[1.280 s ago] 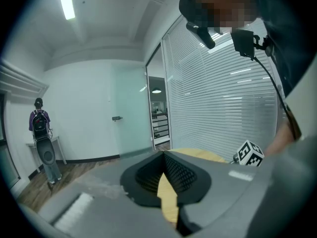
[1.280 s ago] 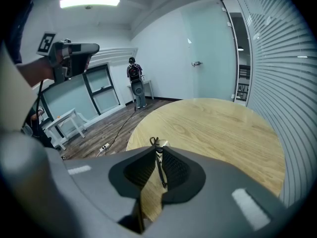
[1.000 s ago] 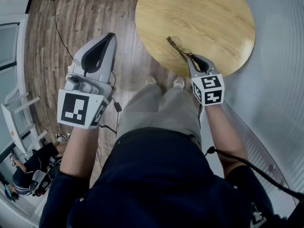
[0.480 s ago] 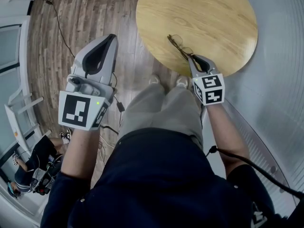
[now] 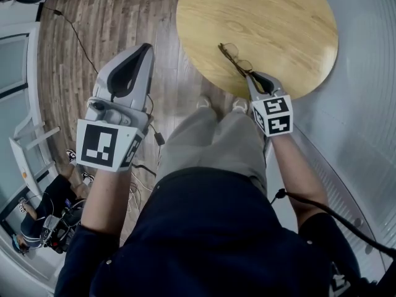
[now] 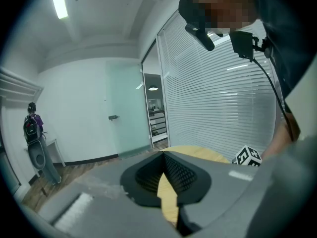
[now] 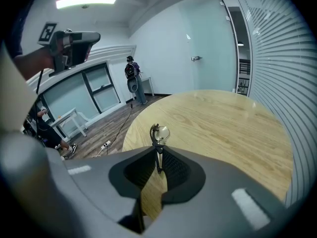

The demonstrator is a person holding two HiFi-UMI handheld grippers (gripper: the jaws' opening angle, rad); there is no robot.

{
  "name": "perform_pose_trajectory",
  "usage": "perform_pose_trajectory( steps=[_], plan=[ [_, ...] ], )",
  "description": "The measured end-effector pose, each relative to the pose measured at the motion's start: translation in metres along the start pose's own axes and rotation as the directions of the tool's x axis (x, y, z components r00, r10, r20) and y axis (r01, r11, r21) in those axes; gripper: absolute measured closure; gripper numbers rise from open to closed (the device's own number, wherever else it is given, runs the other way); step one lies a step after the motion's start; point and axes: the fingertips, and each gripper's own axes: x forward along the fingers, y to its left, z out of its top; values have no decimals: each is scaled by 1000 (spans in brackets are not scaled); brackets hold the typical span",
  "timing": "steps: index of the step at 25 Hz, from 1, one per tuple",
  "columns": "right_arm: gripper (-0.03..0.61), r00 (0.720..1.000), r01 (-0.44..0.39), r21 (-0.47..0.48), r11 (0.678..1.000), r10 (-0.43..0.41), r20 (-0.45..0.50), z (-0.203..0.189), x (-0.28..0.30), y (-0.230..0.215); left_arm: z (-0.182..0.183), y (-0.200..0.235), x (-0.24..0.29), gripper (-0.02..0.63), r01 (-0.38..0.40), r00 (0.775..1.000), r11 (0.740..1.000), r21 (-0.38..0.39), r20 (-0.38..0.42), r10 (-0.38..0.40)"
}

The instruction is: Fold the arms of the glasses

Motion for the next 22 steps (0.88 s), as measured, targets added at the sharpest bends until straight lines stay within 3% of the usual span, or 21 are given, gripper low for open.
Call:
perform_pose_trajectory(
  steps=[22],
  plan=[
    [531, 999, -22, -26, 999, 21, -42, -20, 13, -4, -11, -1, -3, 611, -24, 999, 1000, -10, -24, 24]
  ],
)
